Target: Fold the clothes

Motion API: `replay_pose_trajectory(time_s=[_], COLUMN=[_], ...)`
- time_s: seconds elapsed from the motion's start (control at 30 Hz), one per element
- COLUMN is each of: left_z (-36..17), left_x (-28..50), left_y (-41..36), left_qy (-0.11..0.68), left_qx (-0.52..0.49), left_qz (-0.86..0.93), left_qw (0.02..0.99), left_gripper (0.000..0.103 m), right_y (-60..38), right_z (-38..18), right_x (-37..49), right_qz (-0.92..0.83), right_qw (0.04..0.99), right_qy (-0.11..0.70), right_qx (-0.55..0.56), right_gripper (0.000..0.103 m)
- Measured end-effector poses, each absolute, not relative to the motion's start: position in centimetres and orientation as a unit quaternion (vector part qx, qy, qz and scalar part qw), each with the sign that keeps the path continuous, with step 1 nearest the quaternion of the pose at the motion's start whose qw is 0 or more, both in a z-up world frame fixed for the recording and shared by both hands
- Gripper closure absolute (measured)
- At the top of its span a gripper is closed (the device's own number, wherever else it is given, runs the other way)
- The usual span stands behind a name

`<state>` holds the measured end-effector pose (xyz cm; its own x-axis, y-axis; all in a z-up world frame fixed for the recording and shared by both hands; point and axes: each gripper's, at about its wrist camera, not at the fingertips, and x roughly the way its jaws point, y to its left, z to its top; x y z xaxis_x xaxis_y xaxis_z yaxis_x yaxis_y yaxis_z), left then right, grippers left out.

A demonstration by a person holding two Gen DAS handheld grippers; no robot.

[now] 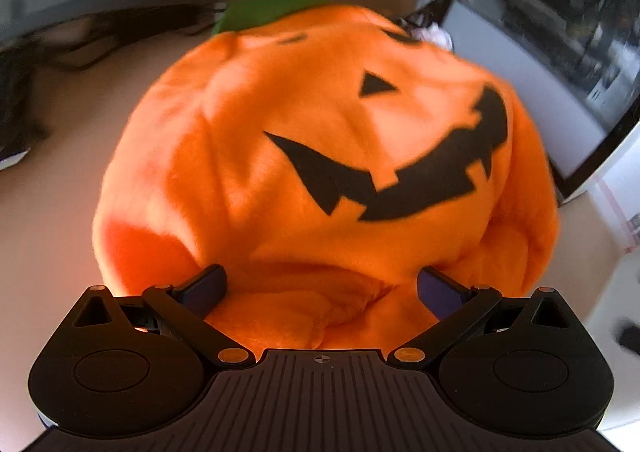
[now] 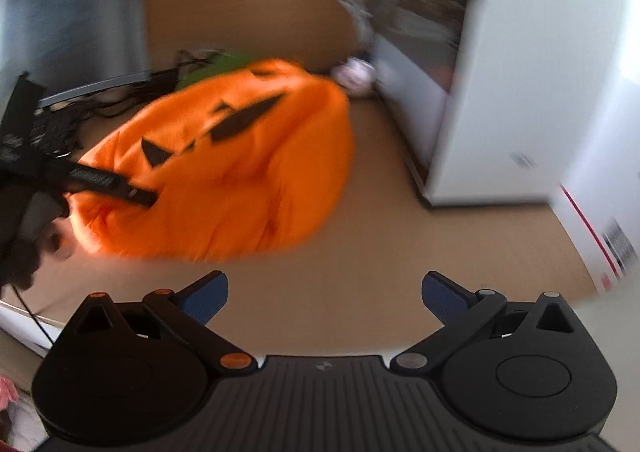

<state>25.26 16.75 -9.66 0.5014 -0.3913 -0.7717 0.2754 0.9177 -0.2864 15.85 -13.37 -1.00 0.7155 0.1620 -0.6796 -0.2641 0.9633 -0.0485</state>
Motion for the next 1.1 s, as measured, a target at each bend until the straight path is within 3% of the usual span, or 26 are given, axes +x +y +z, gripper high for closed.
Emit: replay_pose_trajectory(time_s=[0.17,0.3,0.4,0.63,0.77,0.87,0.97,1.1], left_z=[-7.0,-5.6,-5.8,-7.9,-8.4,-4.1,1.4,5.8], left_x=[22.9,22.2,21.9,21.9,23.8,23.6,21.9,19.4], left_y=[21.1,20.4,18.5,14.4,16.4,22.4,26.5,24.7], left_qy=[0.433,0.413,0.401,0.389,0.384,0.378,0.339,0.291], left_qx=[-0.079,-0.024,0.014,0.101,0.121,0.011,-0.035,0.075], left_qz=[-0.174,-0.176,-0.182,-0.131,-0.015,0.055,0.059,0.018], left_qw=[0.881,0.893,0.898,0.906,0.915,0.924,0.938,0.954], left_gripper=[0.000,0.000,0.000,0.000,0.000,0.000,0.000,0.000], right_y=[-7.5,-2.7,-1.0,-4.0,-6.1,-8.0,-9.8,-9.8], right_z=[-1.5,-5.7,-7.7,6.3,5.4,3.8,4.8,8.5], right_x=[18.9,22.2,24.1,21.1,20.7,20.7,19.7,18.7], right_qz=[0.122,0.075,0.031,-0.019,-0.021,0.003,0.046,0.158], right_qw=[0.925,0.888,0.860,0.963,0.949,0.934,0.937,0.936], right_qy=[0.327,0.327,0.283,0.090,0.077,0.107,0.104,0.094], right_qx=[-0.150,-0.314,-0.422,-0.254,-0.303,-0.342,-0.330,-0.302], right_gripper=[0.000,0.000,0.000,0.000,0.000,0.000,0.000,0.000])
